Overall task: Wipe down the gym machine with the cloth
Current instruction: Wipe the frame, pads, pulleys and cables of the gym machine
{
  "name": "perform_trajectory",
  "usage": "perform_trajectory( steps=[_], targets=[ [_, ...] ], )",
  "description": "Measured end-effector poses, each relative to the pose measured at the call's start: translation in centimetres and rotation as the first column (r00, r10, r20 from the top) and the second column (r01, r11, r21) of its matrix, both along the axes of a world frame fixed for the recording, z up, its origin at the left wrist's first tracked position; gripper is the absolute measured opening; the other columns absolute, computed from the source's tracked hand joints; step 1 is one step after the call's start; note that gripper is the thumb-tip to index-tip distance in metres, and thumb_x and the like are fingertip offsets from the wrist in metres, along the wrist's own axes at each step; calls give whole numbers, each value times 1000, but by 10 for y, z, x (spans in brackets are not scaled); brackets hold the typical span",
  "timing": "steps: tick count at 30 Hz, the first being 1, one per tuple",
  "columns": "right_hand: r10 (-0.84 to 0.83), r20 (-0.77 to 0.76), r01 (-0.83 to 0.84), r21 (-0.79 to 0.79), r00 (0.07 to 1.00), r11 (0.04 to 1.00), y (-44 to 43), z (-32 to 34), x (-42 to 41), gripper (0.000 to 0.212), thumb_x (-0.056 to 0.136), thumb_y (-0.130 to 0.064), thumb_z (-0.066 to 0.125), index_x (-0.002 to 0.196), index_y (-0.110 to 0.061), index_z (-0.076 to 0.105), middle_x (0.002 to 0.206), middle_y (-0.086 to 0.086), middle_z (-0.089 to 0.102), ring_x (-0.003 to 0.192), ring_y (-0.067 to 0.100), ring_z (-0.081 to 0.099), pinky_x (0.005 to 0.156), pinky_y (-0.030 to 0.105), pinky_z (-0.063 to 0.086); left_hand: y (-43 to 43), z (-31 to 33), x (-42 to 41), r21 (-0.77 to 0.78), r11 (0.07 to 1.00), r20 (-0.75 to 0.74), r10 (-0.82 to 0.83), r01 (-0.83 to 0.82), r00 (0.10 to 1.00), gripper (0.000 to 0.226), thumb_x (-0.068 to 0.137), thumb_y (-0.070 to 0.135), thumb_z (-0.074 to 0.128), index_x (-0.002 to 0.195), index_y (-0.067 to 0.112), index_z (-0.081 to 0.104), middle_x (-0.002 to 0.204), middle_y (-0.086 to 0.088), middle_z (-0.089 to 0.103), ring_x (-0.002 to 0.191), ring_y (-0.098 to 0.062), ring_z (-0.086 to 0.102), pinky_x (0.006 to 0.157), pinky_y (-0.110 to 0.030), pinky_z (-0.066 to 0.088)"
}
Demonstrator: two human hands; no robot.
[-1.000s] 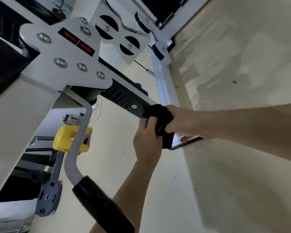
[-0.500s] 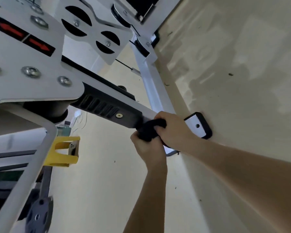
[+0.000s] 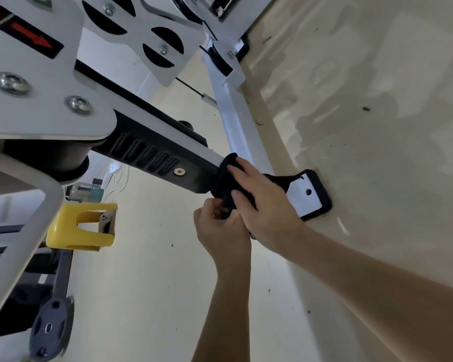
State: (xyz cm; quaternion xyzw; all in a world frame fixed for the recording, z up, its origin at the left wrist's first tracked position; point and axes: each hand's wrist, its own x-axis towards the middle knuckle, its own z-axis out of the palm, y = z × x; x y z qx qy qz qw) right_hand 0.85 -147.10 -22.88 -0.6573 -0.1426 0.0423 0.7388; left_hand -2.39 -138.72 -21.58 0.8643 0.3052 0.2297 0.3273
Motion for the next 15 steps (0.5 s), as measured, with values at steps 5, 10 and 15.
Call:
perform_trajectory(
  steps=[5,10,15],
  targets=[
    [112,238,-38,-296,965,954,-2,-20,7,54,100,-6,37,152,-8,21,161,6,15,145,14,25,114,23,28,7,-7,10,1,1000,85,18,-18,996,14,64,11,58,72,22,57,64,11,55,58,-7,51,62,-28,47],
    [40,135,-16,-176,990,984,5,-28,6,60,94,5,40,150,-8,25,160,6,20,143,18,31,108,30,40,4,-19,11,-2,1000,89,-24,25,996,23,60,8,52,70,28,48,62,19,52,56,-7,47,56,-13,41],
    [13,-57,-20,-128,998,992,6,-32,2,59,95,5,37,151,-15,29,155,3,34,139,20,38,112,36,36,-3,-27,11,-83,996,90,30,-23,996,32,66,-4,54,74,26,46,65,18,50,65,-14,50,64,-31,49]
  ],
)
